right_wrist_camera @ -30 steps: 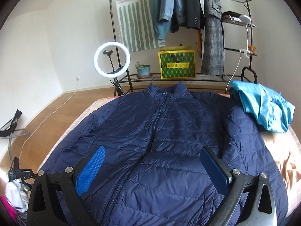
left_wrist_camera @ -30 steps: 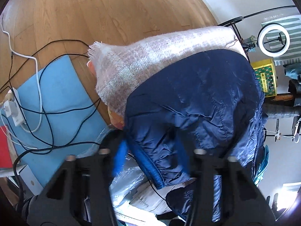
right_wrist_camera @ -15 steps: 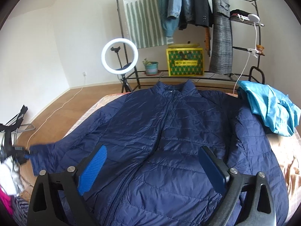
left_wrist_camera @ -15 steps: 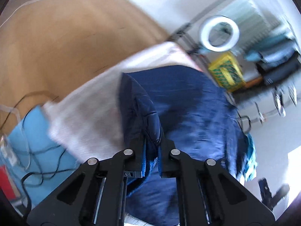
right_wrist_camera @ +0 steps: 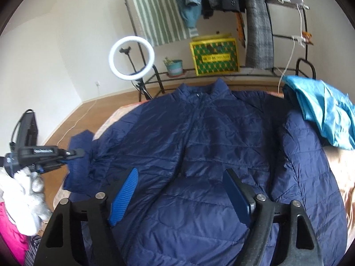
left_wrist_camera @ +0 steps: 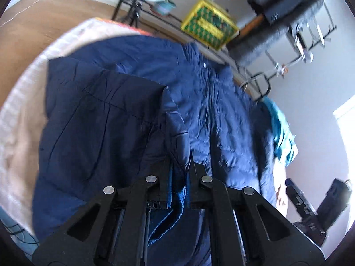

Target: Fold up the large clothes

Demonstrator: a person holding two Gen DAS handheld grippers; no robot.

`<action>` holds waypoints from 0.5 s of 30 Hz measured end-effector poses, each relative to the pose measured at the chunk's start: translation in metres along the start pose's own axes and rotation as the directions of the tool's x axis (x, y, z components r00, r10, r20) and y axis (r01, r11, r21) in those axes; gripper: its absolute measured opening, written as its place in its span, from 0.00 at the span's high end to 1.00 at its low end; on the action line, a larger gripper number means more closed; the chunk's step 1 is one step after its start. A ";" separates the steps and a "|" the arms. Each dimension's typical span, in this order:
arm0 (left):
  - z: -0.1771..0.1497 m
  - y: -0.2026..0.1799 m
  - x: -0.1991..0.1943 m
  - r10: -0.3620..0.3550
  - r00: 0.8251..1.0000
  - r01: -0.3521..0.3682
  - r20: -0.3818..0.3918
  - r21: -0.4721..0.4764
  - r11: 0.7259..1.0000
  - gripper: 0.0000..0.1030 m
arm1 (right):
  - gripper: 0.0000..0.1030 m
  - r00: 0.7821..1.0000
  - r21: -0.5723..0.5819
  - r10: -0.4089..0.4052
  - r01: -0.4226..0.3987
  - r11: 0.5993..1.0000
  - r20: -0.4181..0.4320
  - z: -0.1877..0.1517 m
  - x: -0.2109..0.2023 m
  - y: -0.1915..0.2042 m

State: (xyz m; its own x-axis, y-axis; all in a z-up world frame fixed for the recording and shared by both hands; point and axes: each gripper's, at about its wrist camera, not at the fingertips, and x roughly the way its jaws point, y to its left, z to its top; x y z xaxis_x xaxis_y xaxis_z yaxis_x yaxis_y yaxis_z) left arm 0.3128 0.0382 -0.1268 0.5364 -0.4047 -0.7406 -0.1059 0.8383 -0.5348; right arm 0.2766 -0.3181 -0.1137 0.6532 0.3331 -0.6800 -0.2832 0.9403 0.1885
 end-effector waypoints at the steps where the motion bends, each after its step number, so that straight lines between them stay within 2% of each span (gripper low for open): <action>1: -0.001 -0.001 0.011 0.003 1.000 -0.003 -0.024 -0.002 1.000 0.93 | 0.22 1.000 0.011 0.002 -0.002 1.000 -0.014 0.000 0.004 -0.004; 4: -0.004 0.002 0.037 -0.003 0.996 0.001 -0.086 -0.019 1.000 0.93 | 0.22 0.999 0.023 0.002 -0.001 1.000 -0.041 -0.002 0.013 -0.009; 8: -0.005 -0.001 0.052 0.010 0.994 -0.012 -0.105 -0.023 1.000 0.91 | 0.22 0.997 0.030 0.022 -0.019 0.999 -0.079 -0.004 0.026 -0.006; 9: -0.004 -0.001 0.054 0.005 0.993 -0.009 -0.114 -0.030 1.000 0.81 | 0.22 0.996 0.029 0.027 -0.025 0.999 -0.086 -0.004 0.029 -0.004; 12: 0.001 0.004 0.042 -0.044 0.993 0.039 -0.108 -0.049 0.998 0.60 | 0.22 0.992 0.037 0.051 -0.047 0.998 -0.116 -0.003 0.040 0.004; 14: 0.006 0.007 0.027 -0.070 0.994 0.066 -0.084 -0.049 0.997 0.59 | 0.21 0.986 0.051 0.083 -0.077 0.996 -0.146 -0.002 0.048 0.011; 15: 0.010 0.009 0.019 -0.088 0.994 0.085 -0.068 -0.052 0.995 0.58 | 0.16 0.981 0.058 0.106 -0.098 0.994 -0.164 0.000 0.054 0.015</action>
State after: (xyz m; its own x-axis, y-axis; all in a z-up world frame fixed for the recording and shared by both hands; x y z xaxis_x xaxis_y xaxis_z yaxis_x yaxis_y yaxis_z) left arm 0.3303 0.0418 -0.1422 0.4859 -0.5008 -0.7163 -0.1033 0.7809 -0.6161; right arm 0.3072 -0.2857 -0.1473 0.4952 0.4149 -0.7633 -0.3041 0.9058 0.2950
